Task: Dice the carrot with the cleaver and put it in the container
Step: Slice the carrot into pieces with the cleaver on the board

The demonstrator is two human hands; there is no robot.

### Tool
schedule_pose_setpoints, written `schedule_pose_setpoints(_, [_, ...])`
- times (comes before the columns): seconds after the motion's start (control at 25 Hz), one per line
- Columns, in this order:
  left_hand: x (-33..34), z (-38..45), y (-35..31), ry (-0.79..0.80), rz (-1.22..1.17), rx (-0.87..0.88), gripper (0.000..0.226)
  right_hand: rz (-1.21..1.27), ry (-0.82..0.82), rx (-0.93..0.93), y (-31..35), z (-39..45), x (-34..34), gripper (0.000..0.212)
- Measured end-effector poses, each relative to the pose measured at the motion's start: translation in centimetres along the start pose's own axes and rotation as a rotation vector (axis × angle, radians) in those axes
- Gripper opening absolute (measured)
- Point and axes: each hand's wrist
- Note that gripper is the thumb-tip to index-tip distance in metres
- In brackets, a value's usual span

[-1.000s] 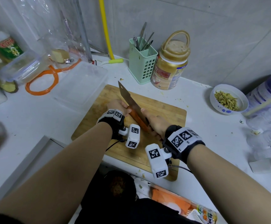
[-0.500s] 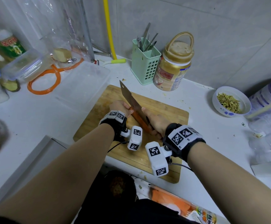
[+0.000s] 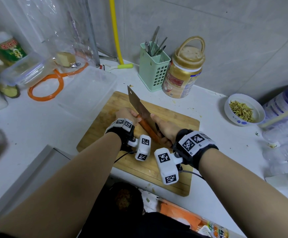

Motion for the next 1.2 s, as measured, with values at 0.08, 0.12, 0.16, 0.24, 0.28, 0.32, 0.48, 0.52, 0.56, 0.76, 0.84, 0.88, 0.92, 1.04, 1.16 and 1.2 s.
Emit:
schedule_pose_setpoints(0.08, [0.0, 0.0, 0.1, 0.002, 0.01, 0.005, 0.023, -0.031, 0.024, 0.016, 0.2, 0.0, -0.2, 0.071])
schedule_pose_setpoints(0.12, [0.0, 0.0, 0.1, -0.007, 0.018, 0.008, 0.023, -0.042, 0.033, 0.024, 0.3, 0.0, -0.3, 0.072])
schedule_pose_setpoints(0.16, [0.0, -0.1, 0.1, -0.017, 0.023, 0.007, 0.024, -0.047, 0.037, 0.03, 0.5, 0.0, -0.3, 0.072])
schedule_pose_setpoints(0.24, [-0.1, -0.2, 0.1, -0.021, 0.028, 0.003, 0.024, -0.05, 0.027, 0.032, 0.6, 0.1, -0.2, 0.073])
schedule_pose_setpoints(0.28, [-0.1, -0.2, 0.2, -0.023, 0.026, 0.002, 0.024, -0.047, 0.018, 0.032, 0.6, 0.1, -0.1, 0.072])
schedule_pose_setpoints(0.32, [0.0, -0.2, 0.1, -0.025, 0.019, -0.001, 0.024, -0.04, 0.008, 0.033, 0.7, 0.0, 0.0, 0.072])
schedule_pose_setpoints(0.48, [0.0, -0.1, -0.1, -0.038, 0.018, -0.014, 0.024, -0.019, -0.006, 0.031, 0.8, -0.1, 0.2, 0.071])
schedule_pose_setpoints(0.52, [0.0, -0.1, -0.1, -0.037, 0.018, -0.014, 0.024, -0.026, -0.002, 0.032, 0.9, -0.1, 0.3, 0.07])
schedule_pose_setpoints(0.56, [0.0, -0.1, -0.1, -0.033, 0.014, -0.018, 0.024, -0.032, 0.002, 0.035, 0.9, -0.1, 0.2, 0.07])
schedule_pose_setpoints(0.76, [0.0, 0.2, 0.1, -0.016, -0.021, -0.016, 0.022, -0.05, 0.019, 0.038, 1.3, -0.3, 0.0, 0.07])
schedule_pose_setpoints(0.84, [0.0, 0.2, 0.3, -0.012, -0.024, -0.014, 0.022, -0.052, 0.039, 0.03, 1.6, -0.2, 0.3, 0.069])
schedule_pose_setpoints(0.88, [0.0, 0.2, 0.4, -0.018, -0.023, -0.016, 0.022, -0.048, 0.039, 0.027, 1.8, -0.1, 0.4, 0.069])
schedule_pose_setpoints(0.92, [-0.1, 0.1, 0.6, -0.023, -0.028, -0.016, 0.022, -0.046, 0.035, 0.029, 2.1, 0.0, 0.6, 0.069])
schedule_pose_setpoints(1.04, [-0.1, 0.0, 0.7, -0.011, -0.044, -0.009, 0.022, -0.081, 0.029, 0.034, 2.3, -0.2, 0.4, 0.07])
schedule_pose_setpoints(1.16, [0.0, 0.0, 0.5, -0.005, -0.022, 0.007, 0.024, -0.087, 0.04, 0.044, 2.5, -0.1, 0.0, 0.071])
schedule_pose_setpoints(1.2, [0.0, 0.0, 0.4, -0.005, -0.022, 0.006, 0.024, -0.09, 0.042, 0.052, 2.5, -0.1, 0.0, 0.072])
Point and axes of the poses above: each hand's wrist, its own z-axis towards the middle knuckle, its own x-axis out of the palm, y = z × x, and after that the axes turned 15 degrees about x, right-handed
